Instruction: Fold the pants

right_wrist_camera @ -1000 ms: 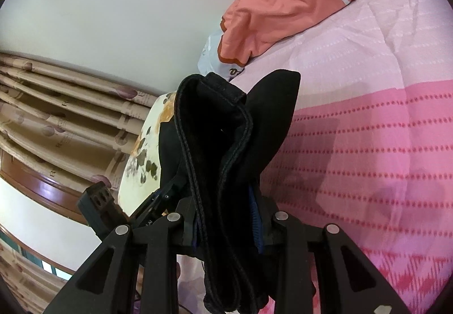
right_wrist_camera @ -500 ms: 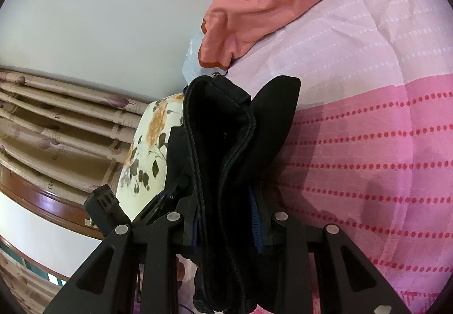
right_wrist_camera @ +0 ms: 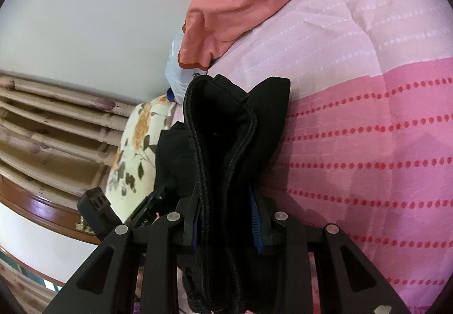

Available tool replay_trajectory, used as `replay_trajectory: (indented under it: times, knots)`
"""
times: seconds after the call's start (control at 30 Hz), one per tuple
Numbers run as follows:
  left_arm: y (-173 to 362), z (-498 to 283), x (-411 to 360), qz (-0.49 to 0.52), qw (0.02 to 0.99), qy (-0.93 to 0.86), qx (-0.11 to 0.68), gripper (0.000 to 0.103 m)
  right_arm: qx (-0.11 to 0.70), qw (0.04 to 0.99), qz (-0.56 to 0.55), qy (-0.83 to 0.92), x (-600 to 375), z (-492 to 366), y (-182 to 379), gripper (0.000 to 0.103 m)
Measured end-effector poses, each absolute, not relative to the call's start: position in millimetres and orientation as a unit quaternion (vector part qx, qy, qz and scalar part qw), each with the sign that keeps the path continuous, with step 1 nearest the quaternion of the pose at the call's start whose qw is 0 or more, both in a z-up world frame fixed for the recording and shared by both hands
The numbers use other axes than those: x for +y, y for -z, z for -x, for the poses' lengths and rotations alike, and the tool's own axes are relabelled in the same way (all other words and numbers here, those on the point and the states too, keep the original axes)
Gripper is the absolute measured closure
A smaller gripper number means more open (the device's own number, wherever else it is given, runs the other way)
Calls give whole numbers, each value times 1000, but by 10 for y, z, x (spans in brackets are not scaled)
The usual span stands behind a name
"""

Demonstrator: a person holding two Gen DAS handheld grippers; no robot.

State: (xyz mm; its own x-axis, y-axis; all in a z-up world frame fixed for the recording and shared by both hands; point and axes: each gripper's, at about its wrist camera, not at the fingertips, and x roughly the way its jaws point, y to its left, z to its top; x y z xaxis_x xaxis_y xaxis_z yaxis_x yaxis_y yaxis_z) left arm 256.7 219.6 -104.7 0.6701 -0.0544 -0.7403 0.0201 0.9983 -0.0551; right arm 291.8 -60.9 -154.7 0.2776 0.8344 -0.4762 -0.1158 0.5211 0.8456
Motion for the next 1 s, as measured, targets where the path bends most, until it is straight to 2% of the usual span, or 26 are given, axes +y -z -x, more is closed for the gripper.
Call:
replay_trajectory:
  times: [0.33, 0.57, 1.0]
  knots:
    - [1147, -2559, 2251, 31, 913, 6, 406, 72, 500, 756, -293, -305, -532, -2891, 1509, 75]
    - [1223, -2554, 2315, 40, 914, -9, 403, 59, 495, 781, -252, -285, -475, -2872, 1511, 71]
    - [1318, -2553, 2468, 81, 911, -20, 404, 43, 483, 791, -246, -283, -467, -2855, 1530, 70]
